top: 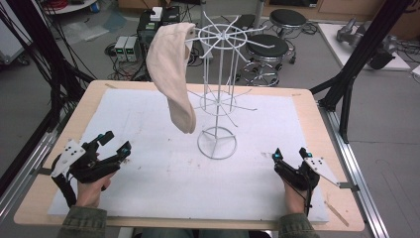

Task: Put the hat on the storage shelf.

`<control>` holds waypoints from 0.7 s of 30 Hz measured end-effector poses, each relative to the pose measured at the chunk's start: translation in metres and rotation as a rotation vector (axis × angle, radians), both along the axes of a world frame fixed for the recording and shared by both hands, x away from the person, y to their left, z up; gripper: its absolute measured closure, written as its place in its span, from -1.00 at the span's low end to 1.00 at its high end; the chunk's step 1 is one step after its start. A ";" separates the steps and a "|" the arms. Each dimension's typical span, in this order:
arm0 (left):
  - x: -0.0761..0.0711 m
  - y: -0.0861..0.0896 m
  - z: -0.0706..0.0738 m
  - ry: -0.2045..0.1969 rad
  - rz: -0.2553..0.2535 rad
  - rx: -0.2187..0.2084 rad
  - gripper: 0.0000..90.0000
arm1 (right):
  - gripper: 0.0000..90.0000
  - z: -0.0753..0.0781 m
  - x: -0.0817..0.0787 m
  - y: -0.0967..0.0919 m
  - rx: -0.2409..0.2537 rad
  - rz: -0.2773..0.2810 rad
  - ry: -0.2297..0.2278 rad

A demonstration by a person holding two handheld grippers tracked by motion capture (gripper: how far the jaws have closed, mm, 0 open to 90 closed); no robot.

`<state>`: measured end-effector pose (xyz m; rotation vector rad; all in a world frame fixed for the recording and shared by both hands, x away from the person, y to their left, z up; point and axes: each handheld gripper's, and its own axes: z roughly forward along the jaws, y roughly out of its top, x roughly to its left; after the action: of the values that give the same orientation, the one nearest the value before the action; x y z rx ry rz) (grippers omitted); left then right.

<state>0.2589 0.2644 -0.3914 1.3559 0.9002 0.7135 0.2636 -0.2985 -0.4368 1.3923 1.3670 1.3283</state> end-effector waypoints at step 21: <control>-0.005 0.034 -0.044 0.110 0.315 -0.090 -0.47 | -0.77 0.002 -0.015 -0.008 0.013 -0.035 -0.012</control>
<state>0.2540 0.2989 -0.4351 1.1950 1.2367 0.8330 0.2491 -0.3066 -0.4351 1.4088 1.3225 1.3233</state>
